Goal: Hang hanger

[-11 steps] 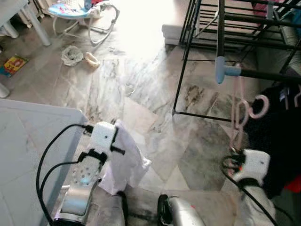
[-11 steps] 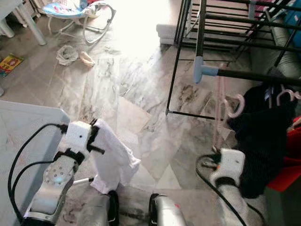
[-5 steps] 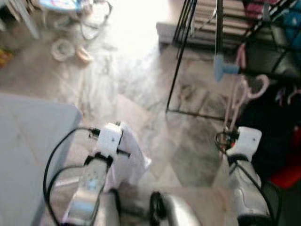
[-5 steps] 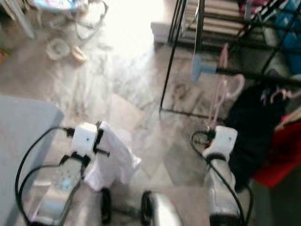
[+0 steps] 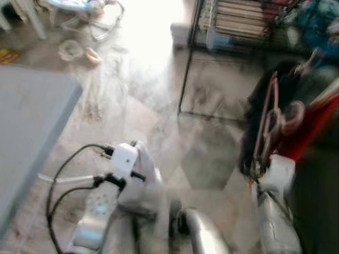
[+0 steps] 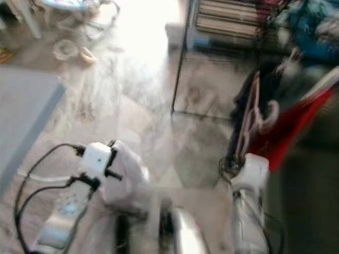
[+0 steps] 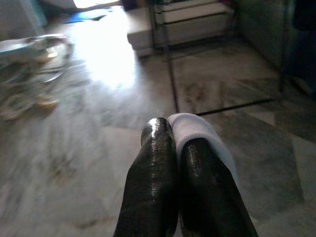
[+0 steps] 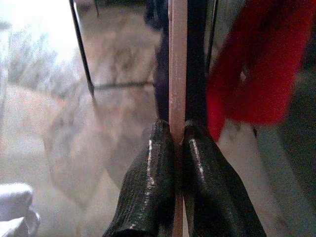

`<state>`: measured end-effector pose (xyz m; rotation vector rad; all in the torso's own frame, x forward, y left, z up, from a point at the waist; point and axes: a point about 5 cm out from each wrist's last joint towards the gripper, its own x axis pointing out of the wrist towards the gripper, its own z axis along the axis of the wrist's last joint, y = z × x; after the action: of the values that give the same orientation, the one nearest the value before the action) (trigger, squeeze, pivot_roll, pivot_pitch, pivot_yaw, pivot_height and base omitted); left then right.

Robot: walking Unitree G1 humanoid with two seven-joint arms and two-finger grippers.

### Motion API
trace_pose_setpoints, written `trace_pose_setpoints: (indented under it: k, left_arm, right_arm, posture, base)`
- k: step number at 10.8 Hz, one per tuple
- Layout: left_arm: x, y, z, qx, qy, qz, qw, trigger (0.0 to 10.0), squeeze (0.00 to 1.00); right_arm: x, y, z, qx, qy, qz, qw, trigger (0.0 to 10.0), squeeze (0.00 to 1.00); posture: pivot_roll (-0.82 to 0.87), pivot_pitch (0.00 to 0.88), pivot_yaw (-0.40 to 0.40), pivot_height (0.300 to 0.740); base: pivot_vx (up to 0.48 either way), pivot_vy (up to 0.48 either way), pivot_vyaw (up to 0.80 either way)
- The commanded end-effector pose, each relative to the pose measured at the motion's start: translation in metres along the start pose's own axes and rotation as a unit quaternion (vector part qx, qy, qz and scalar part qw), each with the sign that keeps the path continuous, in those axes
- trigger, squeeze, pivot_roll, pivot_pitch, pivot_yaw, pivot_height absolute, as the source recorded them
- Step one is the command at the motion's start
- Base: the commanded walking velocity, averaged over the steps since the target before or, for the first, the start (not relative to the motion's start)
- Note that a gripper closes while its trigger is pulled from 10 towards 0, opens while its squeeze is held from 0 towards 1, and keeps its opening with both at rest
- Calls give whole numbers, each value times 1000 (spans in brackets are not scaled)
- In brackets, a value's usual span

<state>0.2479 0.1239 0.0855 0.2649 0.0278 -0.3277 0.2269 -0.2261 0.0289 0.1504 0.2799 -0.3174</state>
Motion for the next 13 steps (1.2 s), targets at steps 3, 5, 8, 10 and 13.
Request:
trace_pose_setpoints:
  k: [3,5,8,10,13]
  left_arm:
    - [-7,-8,-4,-2,9,-11,1000,10000,0]
    - [-8,-11,-4,-6,8,-9,1000,10000,0]
    - [-8,-13,-2,-14,10,-11,1000,10000,0]
    - [-8,-11,0,-19,12,-9,1000,10000,0]
    - [-9,-11,-2,-7,17,-4,1000,10000,0]
  right_arm:
    - [5,3,8,-23,-3,16,1000,10000,0]
    - [15,18,25,-69,-43,51,995,10000,0]
    - [9,23,26,-75,-40,83,993,10000,0]
    - [5,27,23,-34,-26,107,993,10000,0]
    - [4,29,19,-26,-5,122,992,10000,0]
  posture:
    - [22,225,-57,740]
    - [16,240,-65,740]
    - [15,266,-68,740]
    - [16,287,-70,740]
    - [8,290,-71,740]
  base:
    - [-402,-262,0]
    - [-199,-135,0]
    - [0,0,0]
    - [0,0,0]
    - [0,480,-704]
